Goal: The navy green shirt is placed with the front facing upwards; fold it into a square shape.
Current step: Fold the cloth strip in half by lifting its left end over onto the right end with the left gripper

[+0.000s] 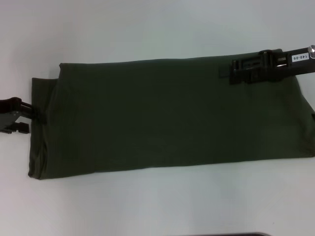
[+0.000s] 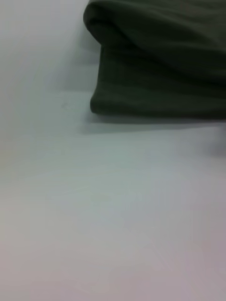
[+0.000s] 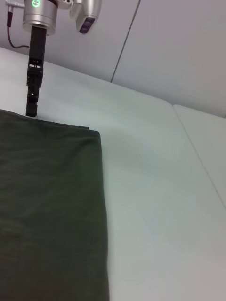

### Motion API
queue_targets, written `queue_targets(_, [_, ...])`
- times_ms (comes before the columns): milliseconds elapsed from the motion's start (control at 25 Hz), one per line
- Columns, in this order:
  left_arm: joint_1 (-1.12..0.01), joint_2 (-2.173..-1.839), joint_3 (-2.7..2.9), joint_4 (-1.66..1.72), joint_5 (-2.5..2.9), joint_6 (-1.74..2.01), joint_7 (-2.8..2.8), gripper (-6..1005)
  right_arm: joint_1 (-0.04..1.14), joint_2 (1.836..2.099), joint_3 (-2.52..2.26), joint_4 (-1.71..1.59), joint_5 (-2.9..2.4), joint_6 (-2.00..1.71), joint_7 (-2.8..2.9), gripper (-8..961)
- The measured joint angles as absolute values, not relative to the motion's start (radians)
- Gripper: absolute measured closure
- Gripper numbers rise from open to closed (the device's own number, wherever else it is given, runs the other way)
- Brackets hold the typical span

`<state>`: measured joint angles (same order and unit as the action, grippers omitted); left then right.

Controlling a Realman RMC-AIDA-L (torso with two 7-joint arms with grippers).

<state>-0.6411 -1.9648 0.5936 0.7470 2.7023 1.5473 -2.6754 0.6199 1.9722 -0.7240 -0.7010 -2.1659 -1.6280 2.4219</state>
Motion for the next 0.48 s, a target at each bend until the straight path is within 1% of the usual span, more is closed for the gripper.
queue_targets(480, [-0.644, -1.965, 0.593, 0.722, 2.712, 1.538, -2.681, 420, 0.618, 1.973, -0.724, -0.701, -2.166, -1.630, 2.422, 280])
